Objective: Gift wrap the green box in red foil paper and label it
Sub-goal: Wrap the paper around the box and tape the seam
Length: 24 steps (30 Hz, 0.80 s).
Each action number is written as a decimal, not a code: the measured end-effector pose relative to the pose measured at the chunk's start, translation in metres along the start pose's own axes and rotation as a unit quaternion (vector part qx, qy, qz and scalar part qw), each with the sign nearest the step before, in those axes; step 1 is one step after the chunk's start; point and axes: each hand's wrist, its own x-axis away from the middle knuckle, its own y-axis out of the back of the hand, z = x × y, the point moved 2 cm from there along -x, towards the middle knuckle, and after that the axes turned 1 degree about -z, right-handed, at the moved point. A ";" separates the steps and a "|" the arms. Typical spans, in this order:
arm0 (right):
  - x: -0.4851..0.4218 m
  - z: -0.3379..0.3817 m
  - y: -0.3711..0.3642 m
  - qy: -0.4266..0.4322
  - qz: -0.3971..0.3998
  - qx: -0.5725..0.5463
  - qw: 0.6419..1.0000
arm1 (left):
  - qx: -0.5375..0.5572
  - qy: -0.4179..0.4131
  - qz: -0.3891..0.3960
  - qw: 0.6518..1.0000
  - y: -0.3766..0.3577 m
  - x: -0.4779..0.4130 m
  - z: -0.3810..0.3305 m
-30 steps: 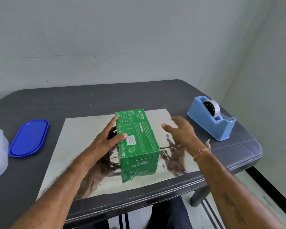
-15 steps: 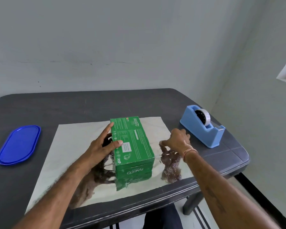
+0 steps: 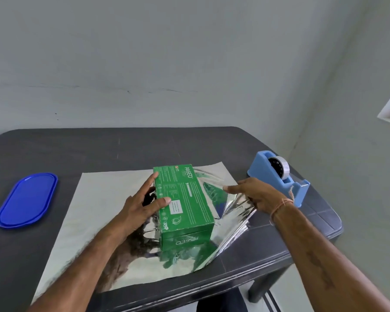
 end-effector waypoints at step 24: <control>0.053 0.068 -0.094 0.234 0.175 0.156 0.944 | 0.024 0.074 -0.089 0.993 -0.011 -0.061 -0.053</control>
